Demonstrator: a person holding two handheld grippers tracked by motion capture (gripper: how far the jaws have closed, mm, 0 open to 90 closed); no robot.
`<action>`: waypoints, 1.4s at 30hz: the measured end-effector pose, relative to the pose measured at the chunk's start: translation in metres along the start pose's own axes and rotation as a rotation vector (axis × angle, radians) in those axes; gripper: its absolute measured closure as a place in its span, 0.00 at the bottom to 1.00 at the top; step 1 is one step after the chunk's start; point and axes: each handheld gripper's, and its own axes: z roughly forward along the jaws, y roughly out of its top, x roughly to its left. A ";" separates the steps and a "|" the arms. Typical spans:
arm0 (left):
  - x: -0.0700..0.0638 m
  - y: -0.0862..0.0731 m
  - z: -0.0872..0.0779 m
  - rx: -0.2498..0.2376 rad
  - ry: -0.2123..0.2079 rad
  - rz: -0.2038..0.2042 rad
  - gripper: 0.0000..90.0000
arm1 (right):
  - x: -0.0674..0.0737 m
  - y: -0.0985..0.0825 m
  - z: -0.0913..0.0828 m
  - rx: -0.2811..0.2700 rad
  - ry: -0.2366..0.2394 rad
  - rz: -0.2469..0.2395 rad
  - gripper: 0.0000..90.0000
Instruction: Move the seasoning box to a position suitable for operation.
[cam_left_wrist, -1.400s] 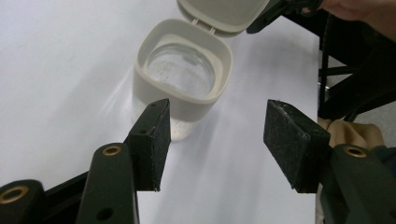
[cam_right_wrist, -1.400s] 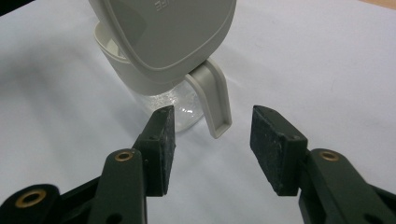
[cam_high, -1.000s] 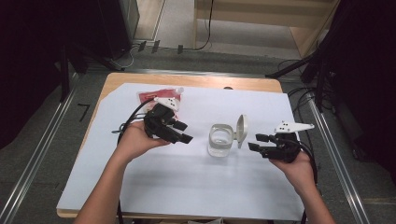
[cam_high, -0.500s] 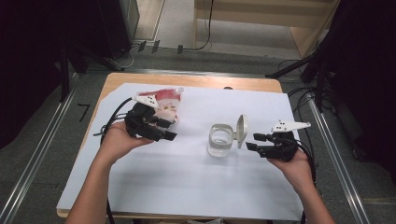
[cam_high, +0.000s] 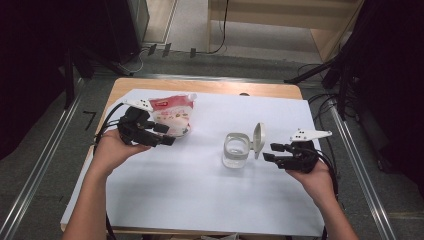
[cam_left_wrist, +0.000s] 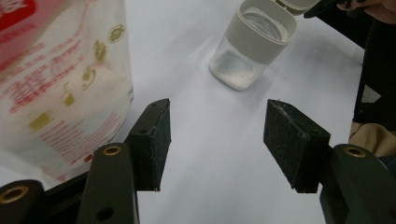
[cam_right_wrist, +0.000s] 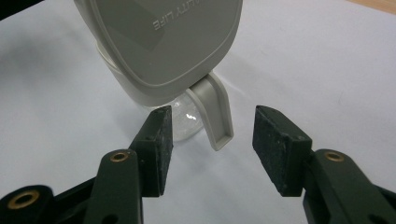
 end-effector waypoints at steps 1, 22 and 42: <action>0.002 -0.002 -0.002 -0.005 0.001 -0.006 0.47 | 0.000 0.000 0.000 0.002 0.002 0.001 0.54; 0.045 -0.019 -0.023 -0.030 0.091 -0.112 0.47 | 0.006 -0.005 0.000 0.015 0.006 -0.002 0.54; 0.067 0.010 0.001 -0.061 0.107 -0.120 0.49 | 0.007 -0.014 -0.005 0.027 -0.015 0.027 0.54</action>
